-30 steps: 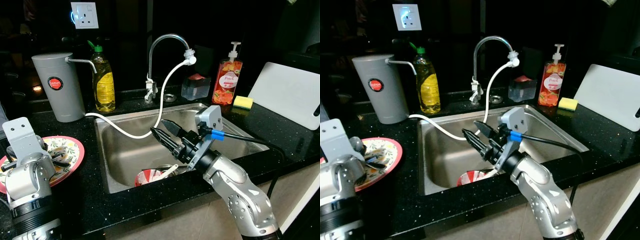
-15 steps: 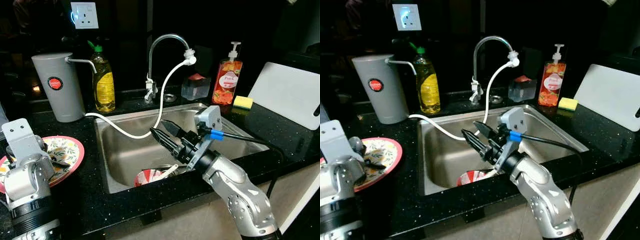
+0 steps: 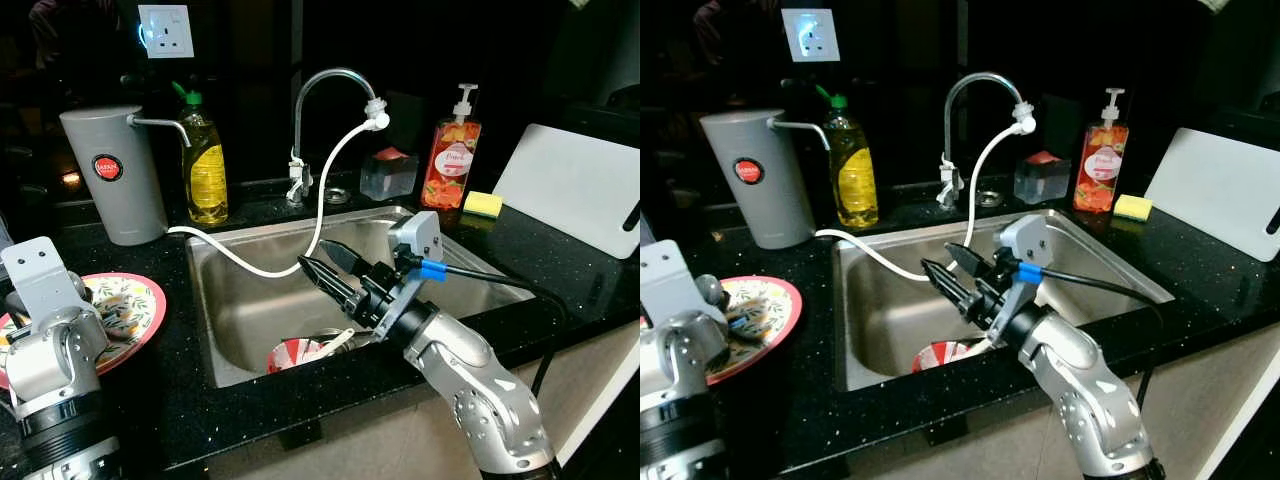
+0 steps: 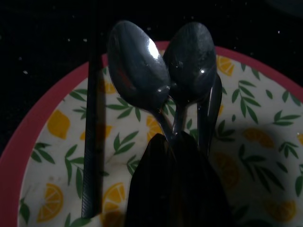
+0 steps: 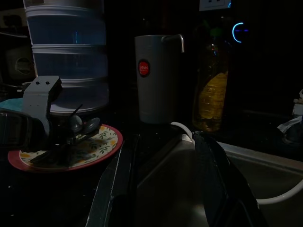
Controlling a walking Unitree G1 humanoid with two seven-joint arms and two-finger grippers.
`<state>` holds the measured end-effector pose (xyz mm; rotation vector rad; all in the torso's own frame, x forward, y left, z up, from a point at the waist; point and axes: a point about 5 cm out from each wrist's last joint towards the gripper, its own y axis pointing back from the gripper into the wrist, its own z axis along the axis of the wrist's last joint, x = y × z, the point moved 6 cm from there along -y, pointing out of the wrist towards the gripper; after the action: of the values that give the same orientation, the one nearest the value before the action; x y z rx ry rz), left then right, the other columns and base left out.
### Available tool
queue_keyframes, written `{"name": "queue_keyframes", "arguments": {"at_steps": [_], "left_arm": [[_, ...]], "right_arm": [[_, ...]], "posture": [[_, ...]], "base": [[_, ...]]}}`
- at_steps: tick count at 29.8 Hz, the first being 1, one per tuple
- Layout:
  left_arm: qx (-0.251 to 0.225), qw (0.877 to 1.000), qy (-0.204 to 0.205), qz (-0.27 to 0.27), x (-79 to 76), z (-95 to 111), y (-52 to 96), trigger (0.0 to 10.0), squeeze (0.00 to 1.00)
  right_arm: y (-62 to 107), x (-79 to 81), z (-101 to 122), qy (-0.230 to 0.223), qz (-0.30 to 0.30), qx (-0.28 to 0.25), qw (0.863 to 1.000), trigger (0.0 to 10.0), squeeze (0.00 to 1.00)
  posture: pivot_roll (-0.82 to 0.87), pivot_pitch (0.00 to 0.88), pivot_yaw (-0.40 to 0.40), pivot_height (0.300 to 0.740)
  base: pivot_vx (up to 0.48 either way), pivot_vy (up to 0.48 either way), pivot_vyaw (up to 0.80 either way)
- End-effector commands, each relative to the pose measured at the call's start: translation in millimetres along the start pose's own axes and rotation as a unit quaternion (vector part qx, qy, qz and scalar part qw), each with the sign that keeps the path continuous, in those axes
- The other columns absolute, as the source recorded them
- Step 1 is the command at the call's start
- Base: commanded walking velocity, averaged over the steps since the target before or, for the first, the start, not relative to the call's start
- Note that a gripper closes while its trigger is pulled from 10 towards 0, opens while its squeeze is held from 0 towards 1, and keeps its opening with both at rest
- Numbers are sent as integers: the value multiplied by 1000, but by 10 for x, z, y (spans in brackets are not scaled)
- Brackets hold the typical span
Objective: Kitchen organization
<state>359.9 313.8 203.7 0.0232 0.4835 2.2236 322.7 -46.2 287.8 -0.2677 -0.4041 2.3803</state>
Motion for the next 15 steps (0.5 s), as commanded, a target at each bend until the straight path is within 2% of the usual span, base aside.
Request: {"name": "queue_keyframes", "arguments": {"at_steps": [1, 10, 15], "left_arm": [[24, 1000, -1, 9, 46, -108, -38, 0, 0], [16, 1000, 2, 10, 48, -88, -34, 0, 0], [-8, 1000, -7, 11, 49, -19, -17, 0, 0]], "right_arm": [[-8, 21, 67, 3, 6, -10, 1000, 10000, 0], [-8, 20, 74, 3, 6, -12, 1000, 10000, 0], [-5, 15, 74, 3, 5, -11, 1000, 10000, 0]], "posture": [[-41, 13, 11, 740], [-43, 14, 12, 740], [-43, 15, 11, 740]], "base": [[0, 0, 0], [0, 0, 0], [0, 0, 0]]}}
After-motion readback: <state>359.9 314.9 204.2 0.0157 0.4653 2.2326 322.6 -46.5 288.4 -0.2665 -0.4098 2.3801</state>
